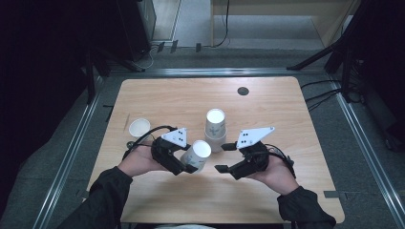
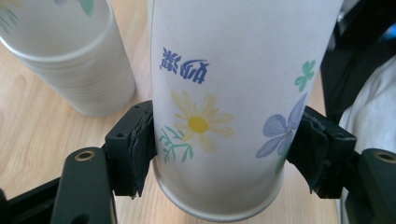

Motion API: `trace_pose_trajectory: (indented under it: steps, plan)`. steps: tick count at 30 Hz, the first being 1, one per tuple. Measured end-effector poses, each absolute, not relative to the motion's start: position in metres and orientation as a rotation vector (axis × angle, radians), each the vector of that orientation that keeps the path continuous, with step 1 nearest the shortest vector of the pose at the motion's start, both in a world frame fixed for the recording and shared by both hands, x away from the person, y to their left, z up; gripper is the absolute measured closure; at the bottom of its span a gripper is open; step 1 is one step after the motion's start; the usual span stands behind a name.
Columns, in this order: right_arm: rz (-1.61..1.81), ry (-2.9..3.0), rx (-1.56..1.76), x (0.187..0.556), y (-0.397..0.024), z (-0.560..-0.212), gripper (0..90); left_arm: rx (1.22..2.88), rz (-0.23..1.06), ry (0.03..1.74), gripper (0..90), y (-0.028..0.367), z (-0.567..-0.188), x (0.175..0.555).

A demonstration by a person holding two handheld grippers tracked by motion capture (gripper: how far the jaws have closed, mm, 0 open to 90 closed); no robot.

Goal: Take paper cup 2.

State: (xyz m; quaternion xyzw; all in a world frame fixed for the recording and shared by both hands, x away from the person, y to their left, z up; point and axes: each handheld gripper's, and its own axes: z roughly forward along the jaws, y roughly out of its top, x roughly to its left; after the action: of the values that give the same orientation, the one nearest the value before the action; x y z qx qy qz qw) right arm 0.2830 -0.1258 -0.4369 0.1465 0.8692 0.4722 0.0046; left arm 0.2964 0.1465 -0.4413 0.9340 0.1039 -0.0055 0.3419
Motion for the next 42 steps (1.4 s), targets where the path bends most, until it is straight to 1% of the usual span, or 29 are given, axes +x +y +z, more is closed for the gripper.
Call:
trace_pose_trajectory:
  steps: [6, 11, 22, 30, 32, 37, 42]
  plan:
    - [1.487, 2.742, 0.441, 0.285, -0.119, -0.446, 27.0, 2.529, -0.002, 0.227, 28.7, 0.133, -0.447, 0.293]
    - [1.468, 2.783, 0.411, 0.287, -0.113, -0.454, 27.2, 2.609, -0.045, 0.209, 28.7, 0.125, -0.455, 0.292]
    - [1.430, 2.859, 0.341, 0.286, -0.094, -0.467, 27.3, 2.704, -0.109, 0.187, 28.7, 0.116, -0.461, 0.288]
    - [1.404, 2.914, 0.288, 0.284, -0.083, -0.473, 28.9, 2.751, -0.124, 0.153, 28.5, 0.109, -0.466, 0.284]
    - [1.404, 2.926, 0.272, 0.283, -0.080, -0.474, 29.5, 2.752, -0.133, 0.154, 28.5, 0.108, -0.466, 0.283]
    - [1.393, 2.947, 0.248, 0.282, -0.077, -0.476, 33.9, 2.752, -0.138, 0.142, 28.5, 0.107, -0.466, 0.282]
    - [1.398, 2.946, 0.246, 0.282, -0.078, -0.474, 34.7, 2.731, -0.135, 0.136, 27.7, 0.108, -0.464, 0.282]
